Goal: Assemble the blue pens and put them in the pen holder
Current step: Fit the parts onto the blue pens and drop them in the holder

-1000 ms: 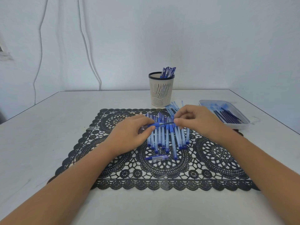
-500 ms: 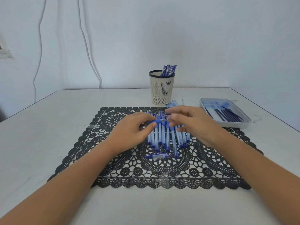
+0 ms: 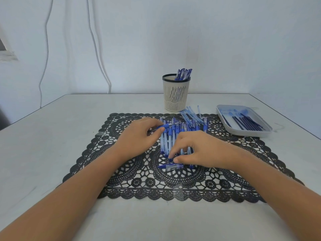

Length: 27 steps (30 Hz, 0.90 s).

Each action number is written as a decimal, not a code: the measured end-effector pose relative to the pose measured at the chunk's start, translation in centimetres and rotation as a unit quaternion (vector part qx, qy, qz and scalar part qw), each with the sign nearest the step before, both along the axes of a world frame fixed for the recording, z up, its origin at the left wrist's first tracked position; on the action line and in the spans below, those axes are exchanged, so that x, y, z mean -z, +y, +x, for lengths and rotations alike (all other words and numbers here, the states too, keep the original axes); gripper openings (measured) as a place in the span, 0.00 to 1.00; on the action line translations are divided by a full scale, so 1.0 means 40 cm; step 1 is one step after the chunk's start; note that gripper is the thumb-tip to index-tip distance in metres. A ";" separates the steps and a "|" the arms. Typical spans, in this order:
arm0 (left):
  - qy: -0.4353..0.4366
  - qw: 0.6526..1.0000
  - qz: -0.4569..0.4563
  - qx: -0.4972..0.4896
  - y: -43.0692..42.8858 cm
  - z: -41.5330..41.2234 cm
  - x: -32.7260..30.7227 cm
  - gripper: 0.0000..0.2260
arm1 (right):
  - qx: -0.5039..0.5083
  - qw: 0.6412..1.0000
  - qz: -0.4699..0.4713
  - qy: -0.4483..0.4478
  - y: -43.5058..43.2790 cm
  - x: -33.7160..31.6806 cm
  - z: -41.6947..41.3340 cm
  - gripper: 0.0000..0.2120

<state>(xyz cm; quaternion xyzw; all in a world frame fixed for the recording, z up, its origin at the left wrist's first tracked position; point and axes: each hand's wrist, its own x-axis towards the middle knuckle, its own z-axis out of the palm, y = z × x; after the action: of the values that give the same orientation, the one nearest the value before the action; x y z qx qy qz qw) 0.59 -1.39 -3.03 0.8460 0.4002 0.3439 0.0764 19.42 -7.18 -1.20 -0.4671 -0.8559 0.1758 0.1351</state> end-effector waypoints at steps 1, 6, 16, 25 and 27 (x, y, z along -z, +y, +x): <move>0.000 1.000 0.001 0.000 0.000 0.000 0.000 0.10 | 0.001 1.000 0.003 0.002 -0.001 0.000 -0.001 0.05; 0.007 1.000 0.000 0.001 0.000 0.000 -0.002 0.10 | 0.090 0.985 0.019 0.146 0.008 -0.007 0.008 0.03; 0.007 1.000 0.002 0.022 -0.007 0.007 -0.003 0.10 | 0.217 0.916 0.059 0.332 0.040 -0.003 0.037 0.03; 0.012 0.998 0.017 0.052 -0.009 0.013 0.003 0.14 | 0.178 0.930 0.042 0.320 0.035 -0.001 0.028 0.05; 0.013 0.998 0.028 0.058 -0.011 0.016 0.003 0.18 | 0.176 0.939 0.043 0.292 0.033 -0.002 0.025 0.07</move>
<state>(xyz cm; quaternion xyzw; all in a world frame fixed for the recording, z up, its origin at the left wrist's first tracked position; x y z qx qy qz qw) 1.22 -1.83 -3.15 0.8743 0.3414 0.3385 0.0676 20.43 -5.84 -1.12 -0.5323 -0.6895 0.2408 0.4281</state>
